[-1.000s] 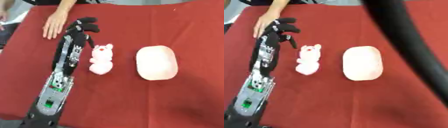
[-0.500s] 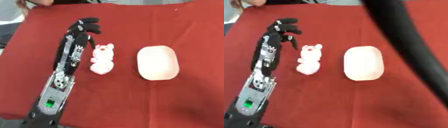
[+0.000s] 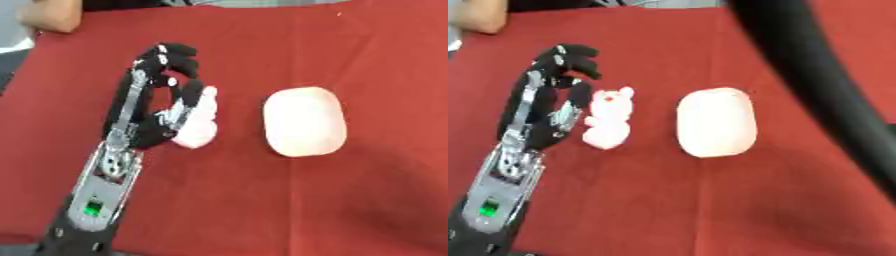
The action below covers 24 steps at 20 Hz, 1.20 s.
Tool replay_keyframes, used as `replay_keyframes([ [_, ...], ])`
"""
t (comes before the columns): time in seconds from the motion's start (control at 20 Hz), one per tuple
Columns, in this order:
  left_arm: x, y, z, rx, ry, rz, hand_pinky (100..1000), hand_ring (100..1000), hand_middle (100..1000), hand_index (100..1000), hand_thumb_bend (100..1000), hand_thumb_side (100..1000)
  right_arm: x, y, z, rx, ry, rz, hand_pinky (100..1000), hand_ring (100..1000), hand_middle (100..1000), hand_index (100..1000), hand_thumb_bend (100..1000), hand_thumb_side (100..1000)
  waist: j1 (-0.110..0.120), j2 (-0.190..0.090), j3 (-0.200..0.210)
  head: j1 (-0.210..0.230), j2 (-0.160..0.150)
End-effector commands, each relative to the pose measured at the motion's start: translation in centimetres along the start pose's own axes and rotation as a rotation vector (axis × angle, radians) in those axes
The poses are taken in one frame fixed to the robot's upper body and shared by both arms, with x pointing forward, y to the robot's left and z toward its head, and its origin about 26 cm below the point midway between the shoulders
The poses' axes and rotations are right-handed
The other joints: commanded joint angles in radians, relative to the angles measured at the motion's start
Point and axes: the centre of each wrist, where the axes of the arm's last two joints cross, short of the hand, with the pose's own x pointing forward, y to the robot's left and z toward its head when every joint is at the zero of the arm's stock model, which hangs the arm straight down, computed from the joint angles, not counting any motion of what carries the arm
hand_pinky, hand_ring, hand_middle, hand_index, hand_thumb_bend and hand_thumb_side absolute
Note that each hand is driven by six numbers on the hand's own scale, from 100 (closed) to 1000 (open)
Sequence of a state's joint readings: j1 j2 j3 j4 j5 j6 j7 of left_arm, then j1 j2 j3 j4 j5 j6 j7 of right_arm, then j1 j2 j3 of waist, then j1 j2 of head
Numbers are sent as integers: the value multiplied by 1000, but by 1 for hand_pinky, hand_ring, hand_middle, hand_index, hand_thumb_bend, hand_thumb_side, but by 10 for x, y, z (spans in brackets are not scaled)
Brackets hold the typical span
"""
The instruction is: Pick up objects on the table and place them in the box.
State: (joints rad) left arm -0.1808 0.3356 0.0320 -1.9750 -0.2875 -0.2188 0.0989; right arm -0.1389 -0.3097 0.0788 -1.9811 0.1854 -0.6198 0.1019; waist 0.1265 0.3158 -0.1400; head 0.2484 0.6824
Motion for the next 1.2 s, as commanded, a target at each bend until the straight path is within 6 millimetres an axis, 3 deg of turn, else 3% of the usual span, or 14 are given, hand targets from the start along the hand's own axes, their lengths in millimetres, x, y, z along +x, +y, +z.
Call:
replay_keyframes([
  [0.05,-1,20,-13,-148,-33,-157,238,611,706,674,410,654,4,-4,0,14,-1,18,607,793,853,946,100,709,2,-25,-1,-1,10],
  [0.15,-4,32,-23,-274,-43,-290,267,624,717,703,502,638,4,-5,1,19,5,21,606,793,853,945,100,709,8,-29,-1,2,15],
  [0.4,-10,56,-47,-496,-48,-541,351,660,744,766,544,691,4,-4,2,28,12,22,607,793,854,947,100,709,15,-32,-5,8,19],
  [0.55,-14,70,-60,-641,-63,-644,487,703,772,853,649,679,4,-5,2,29,16,25,607,795,854,947,100,709,19,-32,-6,11,23],
  [0.7,-16,85,-74,-760,-59,-730,503,694,775,881,670,700,4,-5,3,35,20,28,607,796,854,948,100,705,23,-32,-7,14,28],
  [0.75,-16,87,-78,-782,-55,-748,493,653,758,910,693,727,4,-5,3,37,22,28,608,796,854,949,100,709,24,-32,-7,15,30],
  [0.95,-13,89,-91,-865,-64,-808,573,691,774,950,752,729,4,-4,4,41,24,28,608,797,855,949,100,709,26,-31,-9,14,37],
  [1.2,-13,84,-101,-971,-60,-826,601,696,782,957,762,751,4,-4,4,45,24,28,608,797,855,950,100,709,27,-31,-12,13,43],
])
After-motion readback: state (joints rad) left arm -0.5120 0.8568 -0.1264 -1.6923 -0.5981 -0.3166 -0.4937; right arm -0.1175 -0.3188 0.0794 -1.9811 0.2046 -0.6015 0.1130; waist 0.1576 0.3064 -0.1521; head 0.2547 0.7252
